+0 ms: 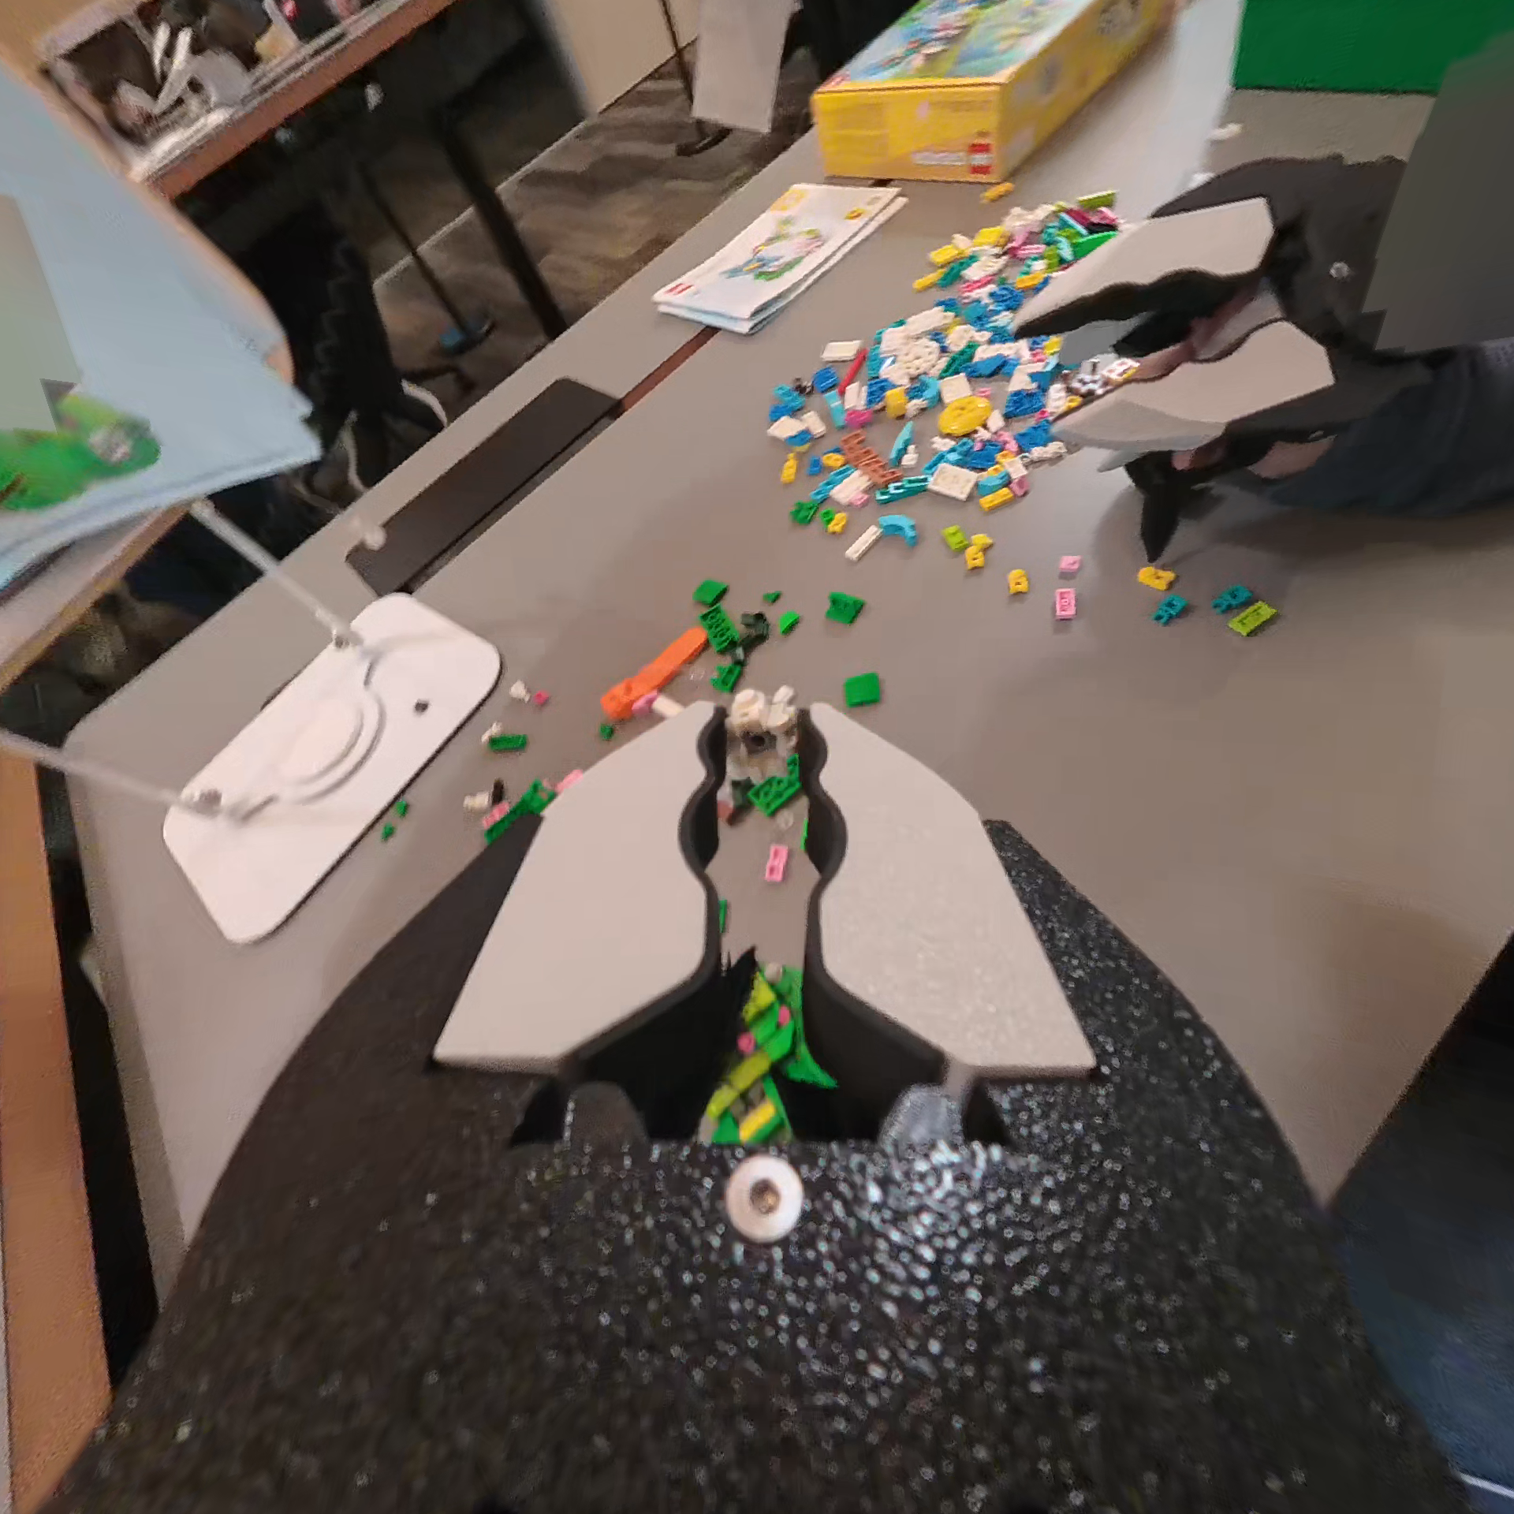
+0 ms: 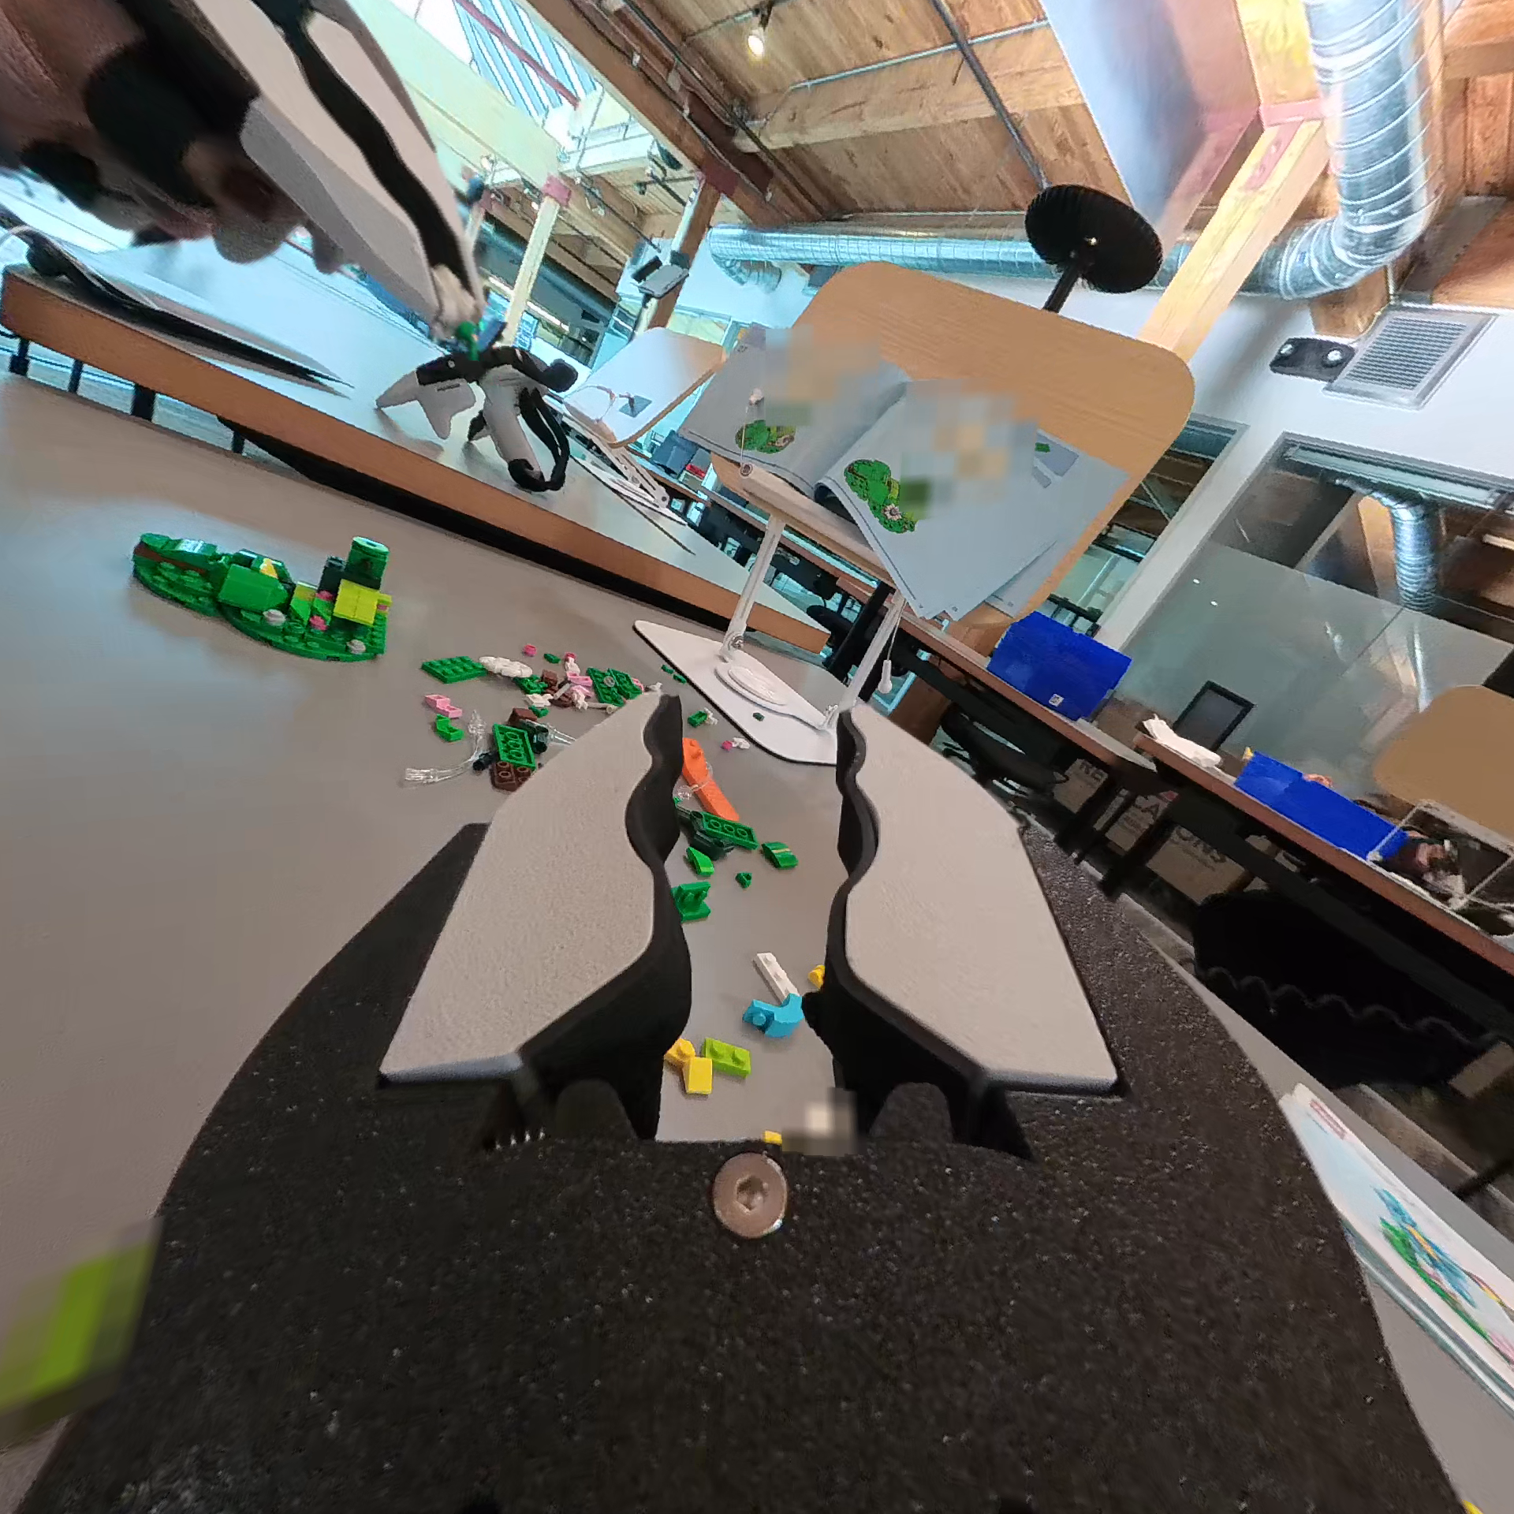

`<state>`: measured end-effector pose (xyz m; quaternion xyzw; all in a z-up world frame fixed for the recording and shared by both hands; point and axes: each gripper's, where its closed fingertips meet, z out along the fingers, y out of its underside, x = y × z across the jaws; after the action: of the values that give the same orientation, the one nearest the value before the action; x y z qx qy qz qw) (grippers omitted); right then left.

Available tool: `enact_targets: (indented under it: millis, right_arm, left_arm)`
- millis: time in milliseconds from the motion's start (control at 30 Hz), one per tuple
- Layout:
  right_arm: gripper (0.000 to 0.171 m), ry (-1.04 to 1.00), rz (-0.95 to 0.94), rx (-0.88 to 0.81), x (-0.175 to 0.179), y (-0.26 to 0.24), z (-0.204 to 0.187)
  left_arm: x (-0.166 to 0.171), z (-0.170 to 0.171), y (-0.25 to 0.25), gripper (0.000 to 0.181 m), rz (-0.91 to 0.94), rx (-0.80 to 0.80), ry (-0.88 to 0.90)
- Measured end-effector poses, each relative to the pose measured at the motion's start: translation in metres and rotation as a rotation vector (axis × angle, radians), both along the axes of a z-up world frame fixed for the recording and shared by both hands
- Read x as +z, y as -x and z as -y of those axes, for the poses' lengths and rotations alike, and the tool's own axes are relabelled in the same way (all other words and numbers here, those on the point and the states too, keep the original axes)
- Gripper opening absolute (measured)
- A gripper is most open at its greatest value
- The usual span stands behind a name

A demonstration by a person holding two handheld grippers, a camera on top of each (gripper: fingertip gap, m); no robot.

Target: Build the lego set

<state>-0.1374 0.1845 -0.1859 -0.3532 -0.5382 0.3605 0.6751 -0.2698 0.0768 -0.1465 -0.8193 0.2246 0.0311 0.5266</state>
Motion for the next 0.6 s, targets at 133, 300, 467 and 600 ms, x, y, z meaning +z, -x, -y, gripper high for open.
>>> enact_targets:
  millis: [133, 300, 467, 600]
  right_arm:
    - [0.036, 0.013, 0.014, -0.014, -0.002, 0.002, -0.004]
    - [0.034, 0.020, 0.024, -0.031, -0.004, 0.003, -0.007]
    - [0.033, 0.017, 0.031, -0.039, -0.005, 0.003, -0.008]
    - [0.033, 0.018, 0.029, -0.032, -0.005, 0.000, -0.007]
  left_arm:
    - [0.008, 0.019, 0.026, 0.016, 0.085, 0.112, -0.016]
    - [0.025, 0.038, 0.031, 0.016, 0.228, 0.107, -0.081]
    - [0.018, 0.053, 0.025, 0.016, 0.336, 0.024, -0.067]
    - [0.029, 0.062, 0.024, 0.016, 0.393, -0.024, -0.114]
